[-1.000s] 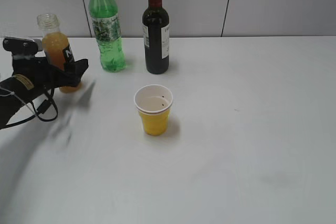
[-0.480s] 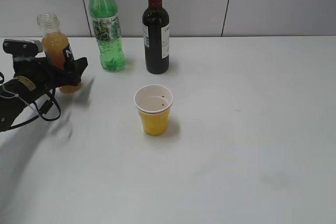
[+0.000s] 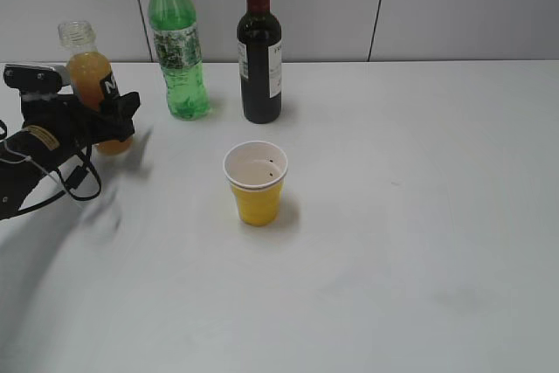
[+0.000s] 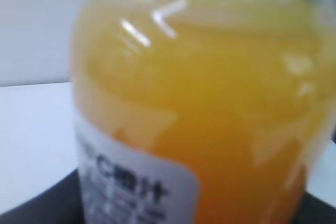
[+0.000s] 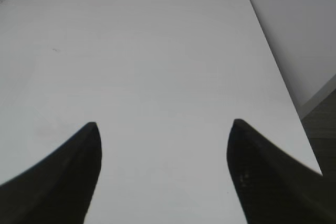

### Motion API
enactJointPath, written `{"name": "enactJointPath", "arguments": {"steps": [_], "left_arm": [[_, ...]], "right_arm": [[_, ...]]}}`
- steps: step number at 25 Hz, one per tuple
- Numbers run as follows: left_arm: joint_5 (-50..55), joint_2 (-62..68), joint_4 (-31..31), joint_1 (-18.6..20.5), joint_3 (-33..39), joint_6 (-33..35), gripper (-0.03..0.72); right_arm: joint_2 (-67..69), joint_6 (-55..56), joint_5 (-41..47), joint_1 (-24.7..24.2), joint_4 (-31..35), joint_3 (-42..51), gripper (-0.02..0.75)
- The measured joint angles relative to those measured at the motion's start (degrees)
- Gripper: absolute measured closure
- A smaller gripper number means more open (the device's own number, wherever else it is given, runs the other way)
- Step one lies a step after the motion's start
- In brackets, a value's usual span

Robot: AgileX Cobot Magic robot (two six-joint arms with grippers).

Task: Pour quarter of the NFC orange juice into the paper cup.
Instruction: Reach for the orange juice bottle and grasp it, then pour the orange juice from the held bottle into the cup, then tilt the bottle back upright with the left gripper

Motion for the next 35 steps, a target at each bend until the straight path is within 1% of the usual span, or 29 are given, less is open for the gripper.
{"name": "enactJointPath", "arguments": {"steps": [4, 9, 11, 16, 22, 25, 27, 29, 32, 35], "left_arm": [[-0.2, 0.0, 0.4, 0.0, 0.0, 0.0, 0.238], [0.1, -1.4, 2.5, 0.0, 1.2, 3.6, 0.238], [0.1, -3.6, 1.3, 0.0, 3.4, 5.2, 0.239], [-0.1, -11.2, -3.7, 0.0, 11.7, 8.9, 0.24], [0.2, -20.3, -5.5, 0.0, 21.8, 14.3, 0.241], [1.8, -24.7, -9.1, -0.2, 25.6, 16.8, 0.241], [3.1, -27.6, -13.9, -1.3, 27.4, 20.1, 0.241], [4.1, -29.8, -19.0, -3.3, 28.4, 24.5, 0.241], [4.7, -31.8, -23.7, -8.0, 28.7, 28.1, 0.241], [5.0, -32.2, -29.0, -14.1, 28.7, 32.7, 0.241]], "right_arm": [[0.0, 0.0, 0.0, 0.0, 0.0, 0.0, 0.146], [0.0, 0.0, 0.0, 0.0, 0.0, 0.0, 0.146], [0.0, 0.0, 0.0, 0.0, 0.0, 0.0, 0.146], [0.0, 0.0, 0.0, 0.0, 0.0, 0.0, 0.146], [0.0, 0.0, 0.0, 0.0, 0.0, 0.0, 0.146], [0.0, 0.0, 0.0, 0.0, 0.0, 0.0, 0.146], [0.0, 0.0, 0.0, 0.0, 0.0, 0.0, 0.146], [0.0, 0.0, 0.0, 0.0, 0.0, 0.0, 0.146], [0.0, 0.0, 0.0, 0.0, 0.0, 0.0, 0.146], [0.0, 0.0, 0.0, 0.0, 0.0, 0.0, 0.146]]}}
